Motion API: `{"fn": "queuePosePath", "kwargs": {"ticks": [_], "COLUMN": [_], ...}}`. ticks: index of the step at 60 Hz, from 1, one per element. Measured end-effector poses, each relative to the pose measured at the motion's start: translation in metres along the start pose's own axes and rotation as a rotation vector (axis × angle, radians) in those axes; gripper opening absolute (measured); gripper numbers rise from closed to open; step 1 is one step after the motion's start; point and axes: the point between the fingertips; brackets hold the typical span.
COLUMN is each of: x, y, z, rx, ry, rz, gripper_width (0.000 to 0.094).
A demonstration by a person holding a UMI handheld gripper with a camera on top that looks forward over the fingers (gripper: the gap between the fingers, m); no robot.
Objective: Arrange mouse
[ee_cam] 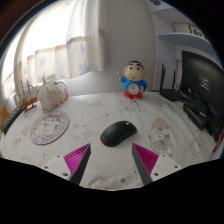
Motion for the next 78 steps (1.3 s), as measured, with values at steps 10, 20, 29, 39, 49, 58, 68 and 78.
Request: {"fn": "queuePosePath", "kwargs": {"ticks": [10, 20, 29, 39, 49, 58, 68, 78], "x": [0.009, 0.024, 0.042, 0.054, 0.058, 0.06, 0.098, 0.145], "y": [0.003, 0.005, -0.007, -0.023, -0.02, -0.015, -0.026, -0.1], "z": [0.054, 0.094, 0.123, 0.147, 0.154, 0.154, 0.131, 0.083], "rx": [-0.011, -0.022, 0.022, 0.075, 0.078, 0.057, 0.033, 0.104], "ry": [-0.01, -0.03, -0.037, -0.052, -0.049, -0.061, -0.05, -0.02], "rz": [-0.008, -0.01, -0.033, -0.072, -0.083, -0.097, -0.089, -0.038], "gripper_width": [0.0853, 0.0857, 0.0856, 0.0843, 0.0598, 0.046, 0.0442, 0.044]}}
Point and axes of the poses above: the point between the fingertips, and its own axes, seen from behind it with the camera up: y to the right, x up, z forward, the way the camera looks, and after that the axes turned 4 degrees about z, right-handed
